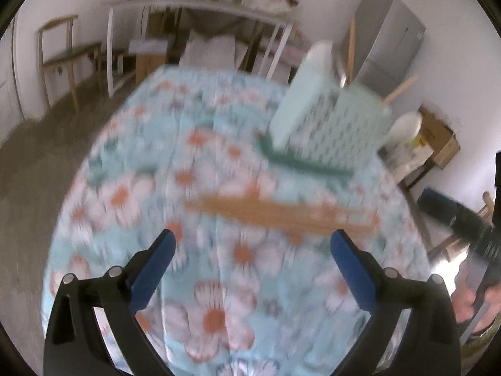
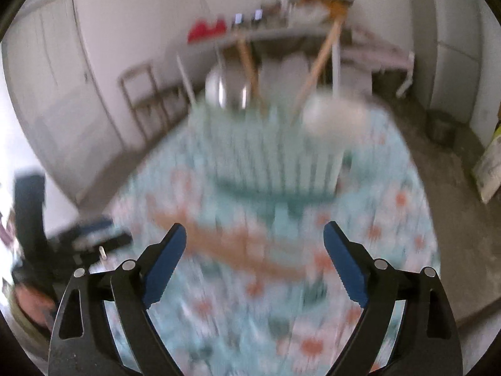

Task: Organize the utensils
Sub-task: 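Move both tools back toward the remaining chopsticks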

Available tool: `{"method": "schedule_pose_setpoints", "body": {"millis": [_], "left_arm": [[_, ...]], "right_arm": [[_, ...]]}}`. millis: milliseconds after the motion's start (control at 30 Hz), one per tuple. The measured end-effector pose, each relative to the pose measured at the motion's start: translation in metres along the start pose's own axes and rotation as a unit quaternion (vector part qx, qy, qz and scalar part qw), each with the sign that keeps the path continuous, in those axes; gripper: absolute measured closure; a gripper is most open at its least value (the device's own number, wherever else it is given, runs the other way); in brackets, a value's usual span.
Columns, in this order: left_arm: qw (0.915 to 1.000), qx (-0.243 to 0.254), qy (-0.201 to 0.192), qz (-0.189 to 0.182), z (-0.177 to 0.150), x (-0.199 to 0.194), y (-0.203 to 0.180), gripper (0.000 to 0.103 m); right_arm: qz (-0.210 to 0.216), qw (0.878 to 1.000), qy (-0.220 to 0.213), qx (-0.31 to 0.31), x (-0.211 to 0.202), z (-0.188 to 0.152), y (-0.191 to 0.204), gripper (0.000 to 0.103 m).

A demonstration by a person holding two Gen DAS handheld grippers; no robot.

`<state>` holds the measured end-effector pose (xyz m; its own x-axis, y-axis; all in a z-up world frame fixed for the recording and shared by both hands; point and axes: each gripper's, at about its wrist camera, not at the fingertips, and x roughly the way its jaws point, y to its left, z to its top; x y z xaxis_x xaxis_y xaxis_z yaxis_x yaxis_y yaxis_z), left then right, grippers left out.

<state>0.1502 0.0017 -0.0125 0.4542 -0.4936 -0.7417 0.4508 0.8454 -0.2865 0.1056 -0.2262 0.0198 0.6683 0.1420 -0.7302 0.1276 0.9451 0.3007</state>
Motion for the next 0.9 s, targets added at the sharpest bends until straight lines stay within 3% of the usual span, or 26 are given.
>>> {"method": "schedule_pose_setpoints", "body": {"millis": [167, 333, 600, 900], "left_arm": [[0.9971, -0.05, 0.053, -0.02, -0.022, 0.024, 0.012, 0.006], [0.9974, -0.056, 0.042, -0.018, -0.029, 0.025, 0.012, 0.006], [0.9929, -0.106, 0.037, -0.038, -0.024, 0.024, 0.023, 0.006], [0.9957, -0.077, 0.037, -0.036, -0.027, 0.024, 0.019, 0.006]], "right_arm": [[-0.039, 0.996, 0.083, -0.008, 0.028, -0.05, -0.002, 0.018], [-0.07, 0.991, 0.116, -0.014, 0.041, -0.083, -0.006, 0.011], [-0.061, 0.993, 0.102, -0.002, 0.036, -0.097, -0.009, 0.008], [-0.056, 0.995, 0.08, -0.01, 0.026, -0.106, -0.006, 0.008]]}}
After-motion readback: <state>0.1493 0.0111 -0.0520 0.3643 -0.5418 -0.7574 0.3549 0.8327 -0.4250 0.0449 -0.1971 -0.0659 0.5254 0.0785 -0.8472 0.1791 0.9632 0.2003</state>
